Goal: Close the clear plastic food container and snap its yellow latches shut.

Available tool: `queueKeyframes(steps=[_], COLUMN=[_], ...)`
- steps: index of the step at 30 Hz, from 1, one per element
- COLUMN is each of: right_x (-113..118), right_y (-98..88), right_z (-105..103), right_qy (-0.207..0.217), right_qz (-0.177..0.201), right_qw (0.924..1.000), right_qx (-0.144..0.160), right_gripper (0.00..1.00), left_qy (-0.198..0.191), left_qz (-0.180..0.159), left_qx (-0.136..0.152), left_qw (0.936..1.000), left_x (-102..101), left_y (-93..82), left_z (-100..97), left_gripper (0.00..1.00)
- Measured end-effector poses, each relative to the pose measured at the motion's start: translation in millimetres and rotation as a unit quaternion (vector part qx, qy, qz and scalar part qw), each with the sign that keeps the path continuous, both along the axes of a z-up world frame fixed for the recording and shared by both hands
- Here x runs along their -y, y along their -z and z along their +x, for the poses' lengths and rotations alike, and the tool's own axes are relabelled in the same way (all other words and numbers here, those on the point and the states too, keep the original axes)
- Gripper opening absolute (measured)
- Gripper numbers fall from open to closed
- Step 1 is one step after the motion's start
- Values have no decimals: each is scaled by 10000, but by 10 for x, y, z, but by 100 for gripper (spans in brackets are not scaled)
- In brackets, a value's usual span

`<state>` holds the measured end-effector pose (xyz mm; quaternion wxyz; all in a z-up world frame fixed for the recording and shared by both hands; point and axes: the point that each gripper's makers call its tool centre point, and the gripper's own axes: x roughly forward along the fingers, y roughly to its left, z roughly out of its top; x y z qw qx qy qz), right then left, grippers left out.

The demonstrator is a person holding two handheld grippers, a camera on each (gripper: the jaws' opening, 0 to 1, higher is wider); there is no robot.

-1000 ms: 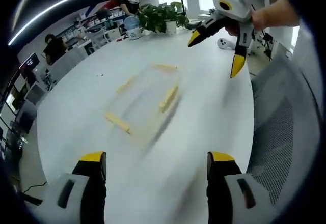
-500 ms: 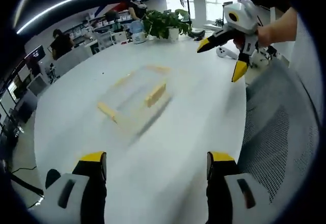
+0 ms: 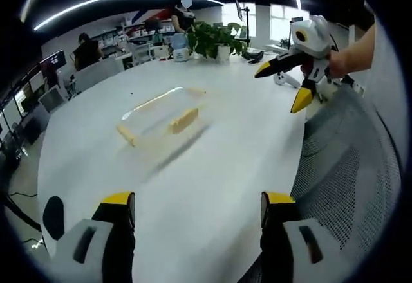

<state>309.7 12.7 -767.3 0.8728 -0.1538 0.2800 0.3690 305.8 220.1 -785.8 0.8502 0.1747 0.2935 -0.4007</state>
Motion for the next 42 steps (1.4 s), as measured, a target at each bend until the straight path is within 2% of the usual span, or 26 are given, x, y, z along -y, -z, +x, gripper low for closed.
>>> queueKeyframes(steps=[2, 14, 27, 42], right_x=[9, 77, 230, 251], right_y=[-2, 9, 14, 44], right_z=[-3, -111, -179, -223], right_qy=[33, 224, 442, 469], right_qz=[25, 108, 135, 131], right_qw=[10000, 9997, 9989, 9988], right_qx=[9, 38, 50, 10], right_gripper=[84, 82, 81, 81], left_qy=[5, -228, -421, -519], left_qz=[-131, -241, -384, -391], left_qx=[48, -6, -34, -40], left_qw=[9999, 9994, 9984, 9979], left_x=[23, -70, -74, -86], left_y=[-34, -10, 3, 27], left_z=[-35, -175, -235, -251], left_gripper=[80, 80, 79, 81])
